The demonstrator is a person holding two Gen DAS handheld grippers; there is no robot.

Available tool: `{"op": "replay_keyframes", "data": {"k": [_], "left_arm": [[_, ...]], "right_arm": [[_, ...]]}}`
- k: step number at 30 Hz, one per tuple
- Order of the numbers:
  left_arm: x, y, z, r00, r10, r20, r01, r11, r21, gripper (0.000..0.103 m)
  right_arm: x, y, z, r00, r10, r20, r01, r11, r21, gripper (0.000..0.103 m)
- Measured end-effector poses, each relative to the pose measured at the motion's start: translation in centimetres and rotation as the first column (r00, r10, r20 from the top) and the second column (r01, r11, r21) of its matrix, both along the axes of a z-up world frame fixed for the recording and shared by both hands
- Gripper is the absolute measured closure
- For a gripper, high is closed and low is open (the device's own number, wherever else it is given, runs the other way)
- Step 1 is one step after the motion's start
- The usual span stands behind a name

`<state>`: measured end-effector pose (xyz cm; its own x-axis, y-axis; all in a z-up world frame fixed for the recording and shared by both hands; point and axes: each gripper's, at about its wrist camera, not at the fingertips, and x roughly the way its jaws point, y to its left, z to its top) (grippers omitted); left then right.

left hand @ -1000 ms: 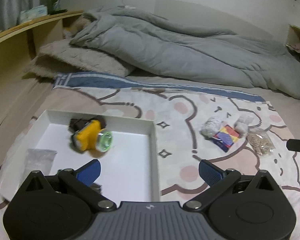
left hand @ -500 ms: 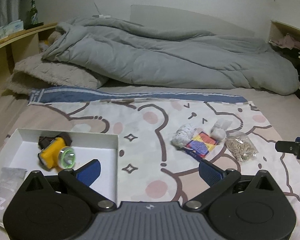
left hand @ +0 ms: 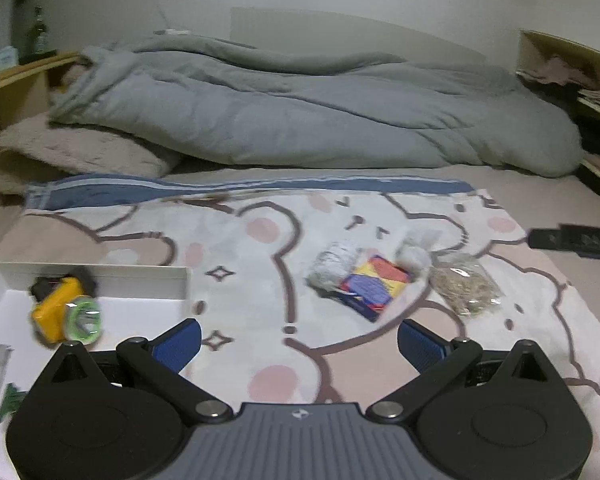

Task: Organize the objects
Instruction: 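Withdraw both tools from the box toward the remaining items, then grasp the white string ball with the left tool while right tool grasps the rubber-band bag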

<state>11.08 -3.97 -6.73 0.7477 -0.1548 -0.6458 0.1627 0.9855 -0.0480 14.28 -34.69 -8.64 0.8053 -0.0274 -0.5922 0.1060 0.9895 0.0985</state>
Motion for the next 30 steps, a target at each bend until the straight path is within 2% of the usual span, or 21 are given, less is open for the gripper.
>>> {"op": "replay_keyframes", "data": {"k": [4, 8, 10, 12, 17, 20, 24, 30], "left_arm": [[1.1, -0.9, -0.8, 0.999, -0.041, 0.008, 0.041, 0.999, -0.006, 0.000], [3.2, -1.6, -1.4, 0.997, -0.069, 0.036, 0.070, 0.997, -0.015, 0.001], [4.4, -1.8, -1.7, 0.996, -0.085, 0.031, 0.086, 0.996, -0.028, 0.005], [6.0, -2.3, -2.0, 0.994, -0.112, 0.011, 0.112, 0.994, -0.016, 0.012], [9.0, -3.5, -2.7, 0.983, -0.181, 0.011, 0.180, 0.983, 0.041, 0.016], [11.4, -4.1, -3.6, 0.978, -0.206, -0.024, 0.207, 0.977, 0.049, 0.021], [14.3, -5.1, -4.7, 0.967, -0.243, -0.072, 0.247, 0.967, 0.057, 0.024], [18.0, -6.7, -6.5, 0.934, -0.313, -0.170, 0.333, 0.938, 0.101, 0.024]], "right_arm": [[1.2, -0.7, -0.8, 0.999, -0.033, 0.006, 0.033, 0.999, -0.022, 0.000], [2.2, -1.5, -2.2, 0.999, -0.047, -0.012, 0.047, 0.999, 0.002, 0.000], [2.6, -1.6, -2.9, 0.998, -0.050, -0.027, 0.050, 0.999, -0.004, 0.000], [3.1, -1.7, -3.6, 0.998, -0.064, -0.025, 0.064, 0.998, -0.014, 0.000], [4.9, -1.5, -5.4, 0.997, 0.041, -0.065, -0.043, 0.998, -0.037, 0.000], [6.4, -1.3, -6.5, 0.990, 0.088, -0.111, -0.094, 0.994, -0.047, 0.000], [7.9, -1.4, -7.6, 0.982, 0.123, -0.144, -0.122, 0.992, 0.017, 0.000], [9.6, -0.8, -9.2, 0.964, 0.168, -0.207, -0.166, 0.986, 0.028, 0.000]]}}
